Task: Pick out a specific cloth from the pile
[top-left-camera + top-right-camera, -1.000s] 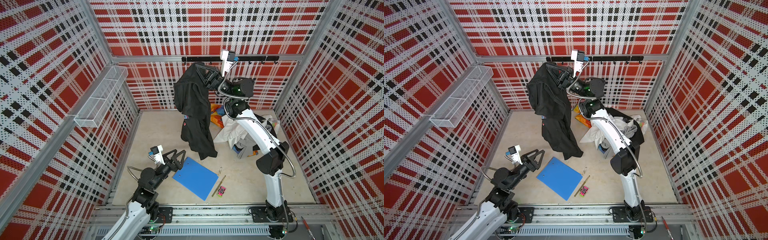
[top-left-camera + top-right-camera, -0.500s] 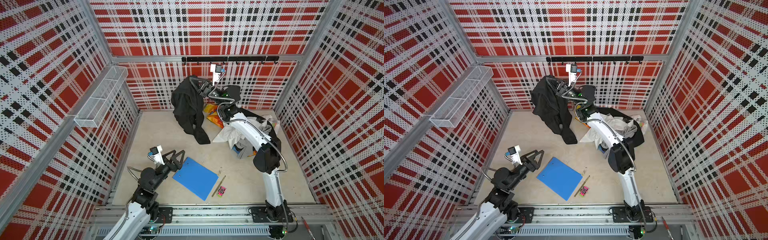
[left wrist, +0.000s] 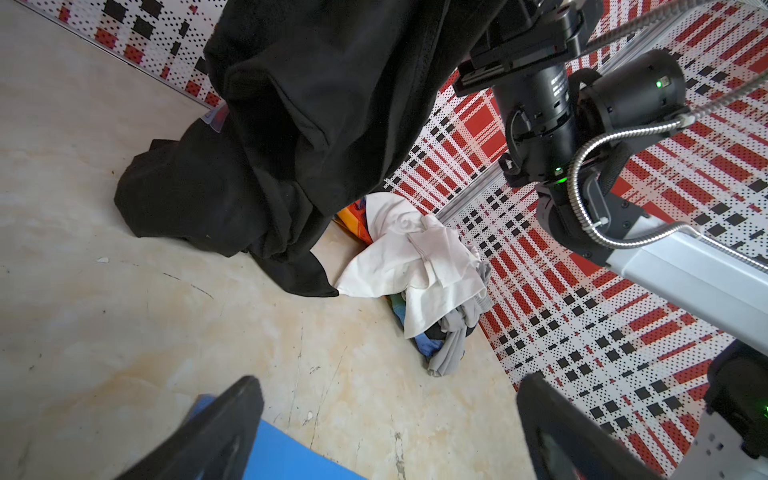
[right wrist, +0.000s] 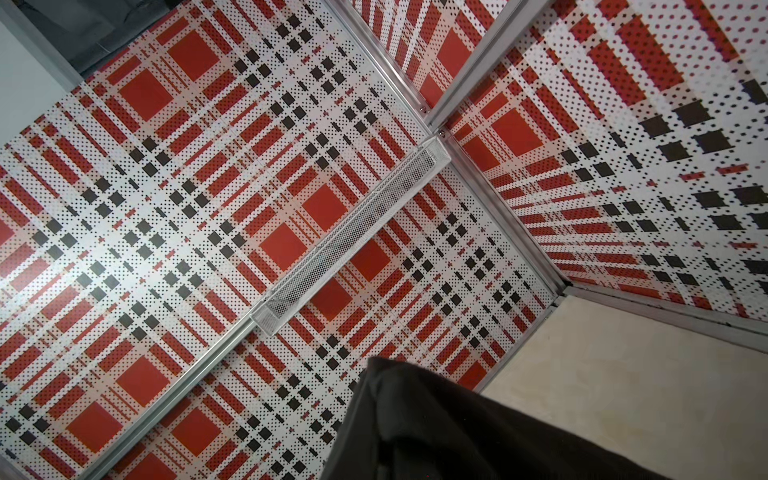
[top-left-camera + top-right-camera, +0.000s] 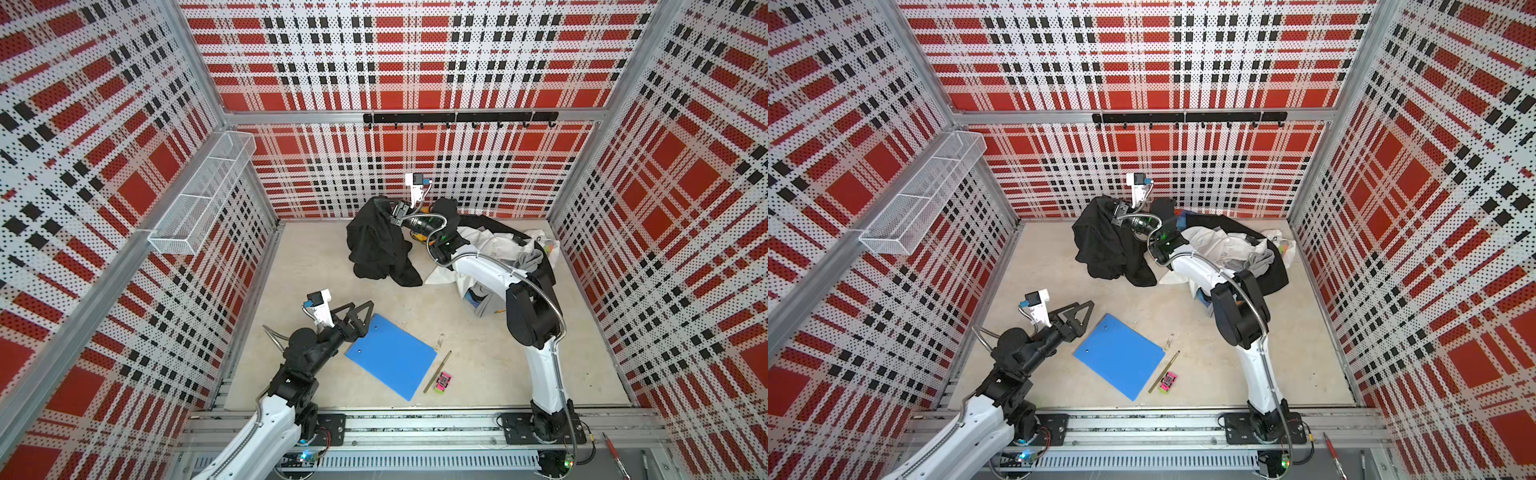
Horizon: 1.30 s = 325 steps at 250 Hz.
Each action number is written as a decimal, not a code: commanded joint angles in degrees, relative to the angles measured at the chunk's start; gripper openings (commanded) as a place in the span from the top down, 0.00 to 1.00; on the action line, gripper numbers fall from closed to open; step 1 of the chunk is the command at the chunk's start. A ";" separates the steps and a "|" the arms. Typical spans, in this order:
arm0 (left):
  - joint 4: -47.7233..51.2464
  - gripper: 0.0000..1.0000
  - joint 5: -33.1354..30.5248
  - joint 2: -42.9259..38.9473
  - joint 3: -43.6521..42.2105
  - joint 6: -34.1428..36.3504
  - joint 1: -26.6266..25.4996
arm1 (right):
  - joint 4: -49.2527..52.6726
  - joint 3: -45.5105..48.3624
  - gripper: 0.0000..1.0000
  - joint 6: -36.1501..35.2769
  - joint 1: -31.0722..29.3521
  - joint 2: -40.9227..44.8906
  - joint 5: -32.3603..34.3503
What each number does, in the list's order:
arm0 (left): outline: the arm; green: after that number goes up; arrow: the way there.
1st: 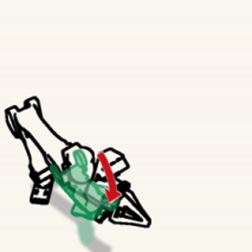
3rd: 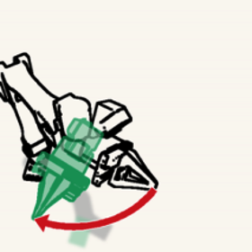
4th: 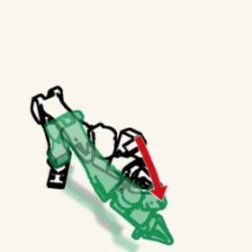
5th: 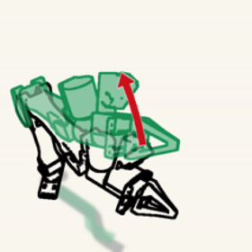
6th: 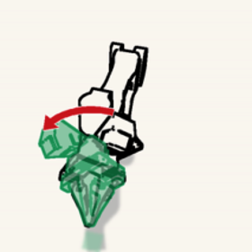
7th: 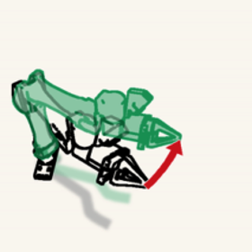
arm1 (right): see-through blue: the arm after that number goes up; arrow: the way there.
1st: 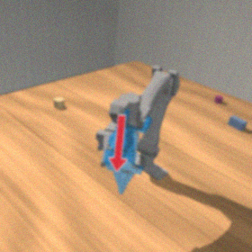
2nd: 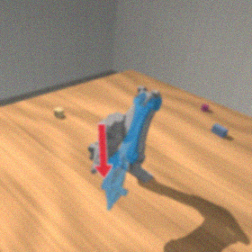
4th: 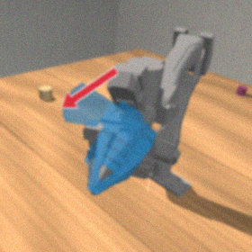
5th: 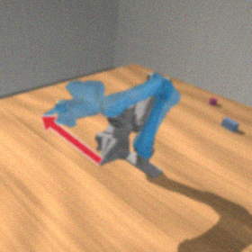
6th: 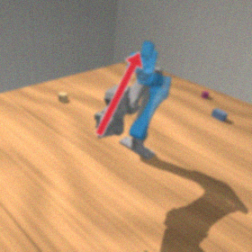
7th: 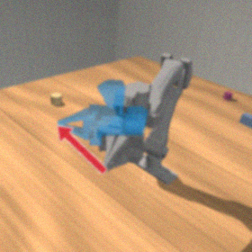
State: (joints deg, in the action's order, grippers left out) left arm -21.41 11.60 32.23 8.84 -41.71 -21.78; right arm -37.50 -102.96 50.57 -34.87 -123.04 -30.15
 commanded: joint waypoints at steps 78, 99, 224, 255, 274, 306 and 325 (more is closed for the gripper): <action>-1.87 0.01 0.46 -0.97 0.74 0.66 0.52 | 23.68 5.82 0.99 -11.87 -0.39 3.08 18.55; -1.97 0.00 0.94 -0.69 1.06 0.70 0.49 | 27.66 5.50 0.95 -13.05 -0.46 2.62 20.69; -1.10 0.01 1.96 6.71 6.24 3.66 0.24 | 46.89 4.82 0.45 -22.14 -0.68 5.21 31.59; 0.06 0.02 1.40 12.07 10.86 6.82 0.02 | 38.01 16.62 0.36 -24.69 -0.67 13.72 29.75; 1.13 0.03 0.54 15.89 13.84 8.75 -0.01 | 38.62 19.79 0.32 -26.65 -0.72 17.71 29.27; 5.78 0.04 0.28 25.18 21.96 13.30 -0.08 | 35.88 28.79 0.26 -28.98 -0.64 26.34 26.28; 9.57 0.06 -2.66 31.67 27.71 15.50 -0.37 | 34.24 34.84 0.22 -29.38 -0.72 32.67 25.80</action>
State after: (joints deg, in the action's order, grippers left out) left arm -17.54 12.38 56.51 29.08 -32.12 -21.80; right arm 2.98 -74.72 24.45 -35.40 -99.00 -2.48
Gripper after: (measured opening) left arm 0.952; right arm 0.758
